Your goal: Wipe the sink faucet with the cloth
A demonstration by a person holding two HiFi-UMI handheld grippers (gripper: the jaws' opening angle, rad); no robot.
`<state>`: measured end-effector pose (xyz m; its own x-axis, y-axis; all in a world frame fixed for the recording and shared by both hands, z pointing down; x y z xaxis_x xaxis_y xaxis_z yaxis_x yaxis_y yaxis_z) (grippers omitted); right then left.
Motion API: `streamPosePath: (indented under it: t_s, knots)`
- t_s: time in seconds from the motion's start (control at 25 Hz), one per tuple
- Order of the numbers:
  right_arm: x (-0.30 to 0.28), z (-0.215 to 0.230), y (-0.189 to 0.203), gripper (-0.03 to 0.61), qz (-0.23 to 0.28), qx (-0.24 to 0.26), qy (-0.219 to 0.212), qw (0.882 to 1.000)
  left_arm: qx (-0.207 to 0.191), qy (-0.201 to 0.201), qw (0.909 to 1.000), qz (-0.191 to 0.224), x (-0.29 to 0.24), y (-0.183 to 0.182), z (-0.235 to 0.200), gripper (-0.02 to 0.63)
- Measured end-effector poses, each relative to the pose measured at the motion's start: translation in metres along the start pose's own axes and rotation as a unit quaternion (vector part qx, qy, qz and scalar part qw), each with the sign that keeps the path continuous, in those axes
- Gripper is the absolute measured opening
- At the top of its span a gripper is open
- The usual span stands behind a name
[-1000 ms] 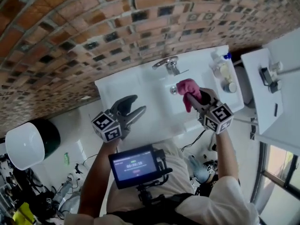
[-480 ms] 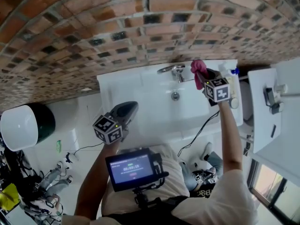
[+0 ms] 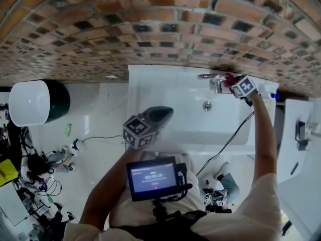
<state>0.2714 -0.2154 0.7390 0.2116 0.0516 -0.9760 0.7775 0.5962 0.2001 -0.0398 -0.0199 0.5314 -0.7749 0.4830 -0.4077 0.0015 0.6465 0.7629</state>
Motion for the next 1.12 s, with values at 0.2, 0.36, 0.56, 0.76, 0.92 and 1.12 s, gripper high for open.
streamPosePath:
  t_s: [0.2,0.36,0.56,0.76,0.92,1.12]
  knots:
    - [-0.034,-0.003,-0.006,0.114,-0.025,0.012,-0.049,0.998,0.011,-0.012,0.9998,-0.008,0.002,0.011,-0.002,0.0]
    - [-0.049,-0.001,-0.015,0.114,-0.002,0.014,-0.055,0.998,0.016,-0.022,0.9996,-0.01,0.01,0.016,-0.005,0.0]
    - [-0.063,0.0,-0.011,0.114,-0.012,0.021,-0.062,0.998,0.024,-0.036,0.999,-0.01,0.021,0.022,-0.013,0.0]
    - [-0.042,-0.005,-0.031,0.109,0.051,0.073,-0.036,0.995,0.038,-0.044,0.9983,-0.01,0.029,0.025,-0.016,0.0]
    - [-0.007,-0.02,-0.042,0.109,0.083,0.096,-0.028,0.992,0.04,-0.036,0.9985,-0.009,0.021,0.024,-0.015,0.0]
    - [0.02,-0.029,-0.046,0.106,0.112,0.116,-0.013,0.987,0.035,-0.024,0.999,-0.011,0.01,0.021,-0.011,0.0]
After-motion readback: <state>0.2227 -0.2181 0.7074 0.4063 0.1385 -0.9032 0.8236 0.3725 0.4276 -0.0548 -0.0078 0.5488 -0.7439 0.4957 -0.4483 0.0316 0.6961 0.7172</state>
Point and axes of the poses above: the fingertips, and each gripper's own axes: x backward along the fingers, z to its right, y out of its underside, the point moved 2 cm from there along x, backward along the fingers, and after that the axes turned 1 degree about -x, right-handed, at the moved point
